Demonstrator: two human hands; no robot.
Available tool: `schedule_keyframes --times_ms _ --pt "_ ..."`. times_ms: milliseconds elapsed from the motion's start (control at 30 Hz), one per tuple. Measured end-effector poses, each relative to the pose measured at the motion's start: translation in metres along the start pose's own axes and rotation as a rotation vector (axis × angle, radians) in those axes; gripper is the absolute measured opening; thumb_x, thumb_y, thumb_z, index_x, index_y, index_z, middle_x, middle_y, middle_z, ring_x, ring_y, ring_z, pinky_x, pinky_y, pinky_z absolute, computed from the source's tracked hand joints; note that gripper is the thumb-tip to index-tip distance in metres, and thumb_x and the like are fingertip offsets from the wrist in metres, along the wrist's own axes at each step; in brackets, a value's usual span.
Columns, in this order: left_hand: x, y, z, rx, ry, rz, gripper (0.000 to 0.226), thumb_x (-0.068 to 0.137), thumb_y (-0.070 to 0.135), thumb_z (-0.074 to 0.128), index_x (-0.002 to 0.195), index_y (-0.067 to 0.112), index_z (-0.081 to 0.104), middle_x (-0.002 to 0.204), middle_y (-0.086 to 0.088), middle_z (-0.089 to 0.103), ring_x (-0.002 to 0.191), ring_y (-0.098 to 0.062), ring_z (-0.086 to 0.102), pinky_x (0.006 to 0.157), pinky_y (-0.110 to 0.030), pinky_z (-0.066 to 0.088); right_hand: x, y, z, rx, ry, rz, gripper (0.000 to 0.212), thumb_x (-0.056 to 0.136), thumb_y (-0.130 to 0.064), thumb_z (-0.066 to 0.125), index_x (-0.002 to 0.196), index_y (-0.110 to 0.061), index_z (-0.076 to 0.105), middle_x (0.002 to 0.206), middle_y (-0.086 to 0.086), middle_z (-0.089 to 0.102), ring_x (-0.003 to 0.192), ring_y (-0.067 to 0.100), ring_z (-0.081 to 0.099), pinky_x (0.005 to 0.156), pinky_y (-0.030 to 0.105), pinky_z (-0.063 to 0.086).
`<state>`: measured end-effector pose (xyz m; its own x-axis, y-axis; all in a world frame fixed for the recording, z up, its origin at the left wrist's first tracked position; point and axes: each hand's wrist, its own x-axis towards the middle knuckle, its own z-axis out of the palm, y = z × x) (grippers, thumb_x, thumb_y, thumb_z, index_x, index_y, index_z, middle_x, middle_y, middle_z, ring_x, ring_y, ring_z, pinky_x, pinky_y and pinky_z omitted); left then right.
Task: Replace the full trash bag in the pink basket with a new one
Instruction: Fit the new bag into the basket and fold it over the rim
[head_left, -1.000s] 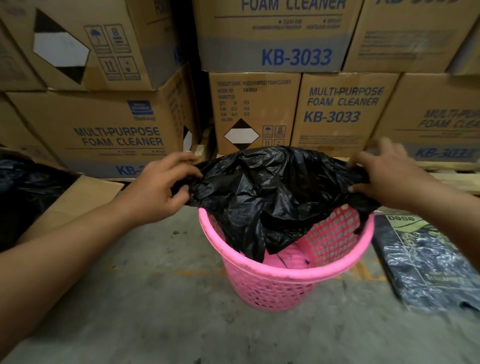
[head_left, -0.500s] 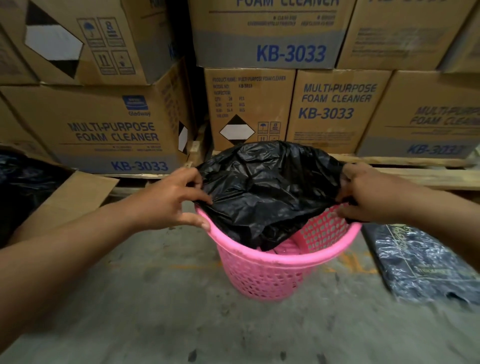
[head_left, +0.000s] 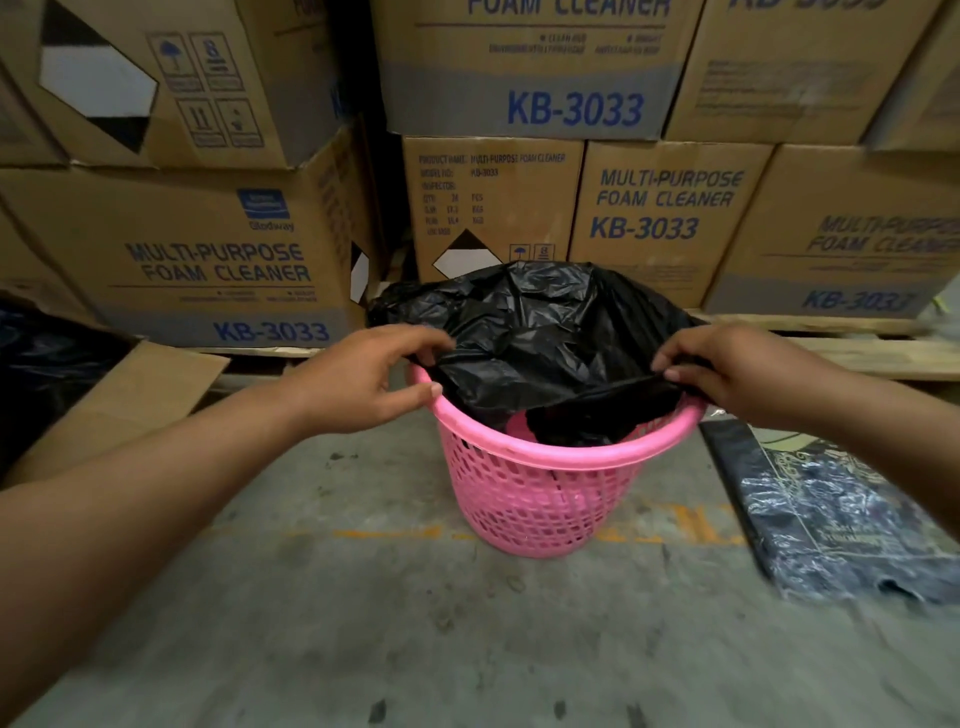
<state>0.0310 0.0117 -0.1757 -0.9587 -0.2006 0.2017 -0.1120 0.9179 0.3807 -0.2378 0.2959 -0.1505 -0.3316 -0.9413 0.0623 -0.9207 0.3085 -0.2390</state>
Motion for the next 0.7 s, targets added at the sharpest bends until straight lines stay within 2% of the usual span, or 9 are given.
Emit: schedule_keyframes --times_ms 67,133,267,333,400,500,567,633,700 --pt "0.002 0.0 0.002 0.042 -0.037 0.004 0.045 0.091 0.047 0.062 0.135 0.037 0.058 0.109 0.012 0.054 0.103 -0.004 0.051 0.085 -0.023 0.043 -0.003 0.002 -0.003 0.007 -0.027 -0.012 0.022 0.093 -0.015 0.06 0.111 -0.024 0.071 0.097 -0.017 0.063 0.09 0.01 0.061 0.079 0.025 0.042" --pt "0.004 0.001 0.003 0.074 -0.04 0.021 0.034 0.091 0.046 0.061 0.121 0.032 0.07 0.103 0.01 0.049 0.101 -0.008 0.046 0.085 -0.028 0.043 -0.007 0.002 -0.005 -0.006 -0.063 -0.034 0.023 0.094 -0.02 0.059 0.114 -0.021 0.071 0.1 -0.016 0.062 0.095 0.008 0.059 0.082 0.023 0.039" --pt "0.008 0.007 0.004 0.081 -0.011 0.043 0.017 0.092 0.036 0.063 0.099 0.025 0.073 0.107 0.009 0.051 0.103 -0.01 0.046 0.089 -0.034 0.045 -0.013 -0.003 -0.008 -0.002 -0.138 -0.029 0.02 0.087 -0.041 0.065 0.1 -0.03 0.075 0.089 -0.015 0.063 0.083 0.007 0.061 0.077 0.027 0.045" --pt "0.01 0.01 0.006 0.106 -0.018 0.058 0.012 0.095 0.035 0.057 0.096 0.026 0.066 0.114 0.008 0.055 0.107 -0.009 0.048 0.092 -0.036 0.046 -0.013 -0.002 -0.007 -0.029 -0.088 -0.075 0.014 0.084 -0.039 0.07 0.091 -0.03 0.076 0.085 -0.011 0.055 0.081 0.01 0.055 0.075 0.028 0.042" --pt "0.011 0.014 0.007 0.106 -0.029 0.034 0.018 0.096 0.041 0.046 0.096 0.028 0.059 0.112 0.007 0.06 0.104 -0.01 0.054 0.091 -0.04 0.049 -0.013 -0.001 -0.006 -0.072 -0.021 -0.125 0.007 0.081 -0.032 0.075 0.084 -0.027 0.077 0.089 -0.008 0.054 0.084 0.012 0.052 0.075 0.024 0.037" --pt "0.01 0.015 0.006 0.126 0.002 0.05 0.026 0.095 0.049 0.041 0.102 0.03 0.057 0.102 0.01 0.06 0.096 -0.011 0.056 0.087 -0.042 0.048 -0.013 -0.004 -0.01 -0.095 0.007 -0.148 0.006 0.081 -0.025 0.076 0.087 -0.022 0.077 0.092 -0.007 0.067 0.084 0.014 0.064 0.076 0.024 0.044" --pt "0.014 0.015 0.006 0.183 0.009 0.063 0.03 0.093 0.046 0.052 0.118 0.03 0.06 0.114 0.01 0.057 0.106 -0.01 0.054 0.094 -0.041 0.047 -0.015 -0.008 -0.012 -0.097 0.008 -0.113 0.012 0.083 -0.023 0.074 0.095 -0.025 0.077 0.093 -0.011 0.072 0.083 0.01 0.066 0.074 0.019 0.044" --pt "0.024 0.018 0.006 0.234 -0.001 0.054 0.045 0.091 0.044 0.06 0.134 0.031 0.056 0.13 0.008 0.054 0.12 -0.012 0.049 0.101 -0.042 0.043 -0.016 -0.01 -0.015 -0.064 0.026 -0.082 0.016 0.084 -0.022 0.073 0.098 -0.03 0.076 0.091 -0.016 0.074 0.079 -0.002 0.063 0.067 0.005 0.037" --pt "0.038 0.021 0.006 0.271 -0.051 -0.007 0.055 0.089 0.05 0.063 0.14 0.036 0.051 0.14 0.008 0.05 0.13 -0.015 0.042 0.106 -0.044 0.037 -0.016 -0.011 -0.017 -0.009 0.032 -0.045 0.017 0.085 -0.02 0.072 0.095 -0.034 0.076 0.085 -0.02 0.073 0.079 -0.008 0.061 0.065 0.001 0.036"
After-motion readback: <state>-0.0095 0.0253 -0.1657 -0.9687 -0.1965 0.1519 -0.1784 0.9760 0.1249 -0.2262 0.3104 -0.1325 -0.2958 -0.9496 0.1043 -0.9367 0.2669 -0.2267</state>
